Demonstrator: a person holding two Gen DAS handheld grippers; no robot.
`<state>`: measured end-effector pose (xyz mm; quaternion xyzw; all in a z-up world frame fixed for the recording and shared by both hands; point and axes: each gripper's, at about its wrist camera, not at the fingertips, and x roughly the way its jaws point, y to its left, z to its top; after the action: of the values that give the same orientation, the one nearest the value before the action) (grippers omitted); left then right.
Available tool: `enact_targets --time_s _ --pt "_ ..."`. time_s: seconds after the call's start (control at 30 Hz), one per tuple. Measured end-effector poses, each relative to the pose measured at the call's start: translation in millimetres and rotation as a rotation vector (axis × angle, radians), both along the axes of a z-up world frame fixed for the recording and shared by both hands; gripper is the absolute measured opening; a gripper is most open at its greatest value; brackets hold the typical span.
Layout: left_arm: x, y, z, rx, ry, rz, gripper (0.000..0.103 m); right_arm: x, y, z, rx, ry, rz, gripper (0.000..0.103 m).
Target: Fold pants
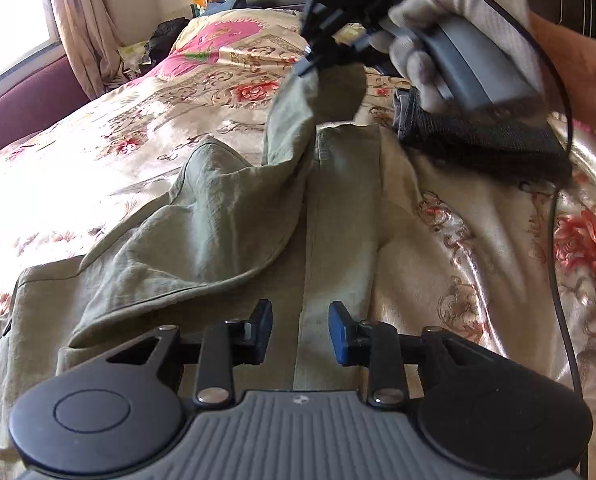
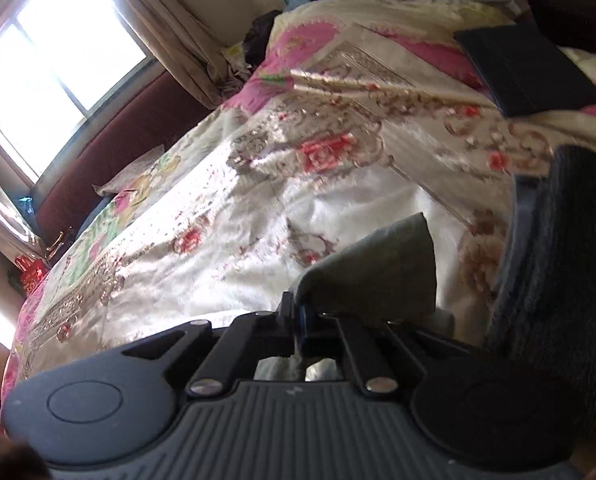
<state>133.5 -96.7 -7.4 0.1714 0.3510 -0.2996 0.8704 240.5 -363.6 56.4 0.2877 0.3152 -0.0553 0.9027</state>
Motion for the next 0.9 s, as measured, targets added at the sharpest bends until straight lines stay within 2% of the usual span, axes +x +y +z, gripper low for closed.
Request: enact_targets --time_s 0.07,0.13,0.17,0.2,0.27,0.37,0.43,0.53,0.63,0.73,0.9 --pt "5.2 -5.4 -0.4 -0.013 0.011 0.003 0.045 23.2 5.5 16.4 -0.038 -0.033 0.020 0.010" --pt "9.4 -11.0 -3.2 -0.025 0.042 0.000 0.045 44.2 9.0 19.6 -0.060 -0.023 0.041 0.014" --pt "10.5 -12.8 -5.1 -0.028 0.054 0.000 0.045 53.8 11.0 17.5 -0.057 0.000 0.062 0.022" --pt "9.6 -13.8 -7.1 -0.030 0.061 -0.001 0.045 58.9 13.8 14.0 -0.053 0.023 0.092 0.026" --pt "2.5 -14.2 -9.7 -0.035 0.068 -0.007 0.045 52.8 19.9 10.3 -0.081 0.042 0.120 0.039" --pt "-4.1 -11.1 -13.0 -0.045 0.069 -0.015 0.045 20.6 25.6 0.4 -0.196 0.081 0.114 0.043" --pt "-5.5 -10.1 -15.0 -0.052 0.077 -0.012 0.045 2.3 25.1 -13.2 -0.221 0.132 0.105 0.045" --pt "-6.3 -11.5 -16.0 -0.071 0.101 -0.010 0.046 -10.9 23.5 -45.4 -0.188 0.256 0.085 0.047" --pt "-14.0 -16.2 -15.8 -0.059 0.086 -0.028 0.046 -13.9 31.0 -65.3 -0.151 0.301 0.075 0.048" --pt "-19.9 -20.6 -16.6 -0.040 0.071 -0.043 0.046 -11.6 41.2 -67.8 -0.217 0.300 0.057 0.050" --pt "-18.0 -18.6 -16.1 -0.058 0.084 -0.031 0.047 0.8 43.6 -64.6 -0.205 0.347 0.072 0.065"
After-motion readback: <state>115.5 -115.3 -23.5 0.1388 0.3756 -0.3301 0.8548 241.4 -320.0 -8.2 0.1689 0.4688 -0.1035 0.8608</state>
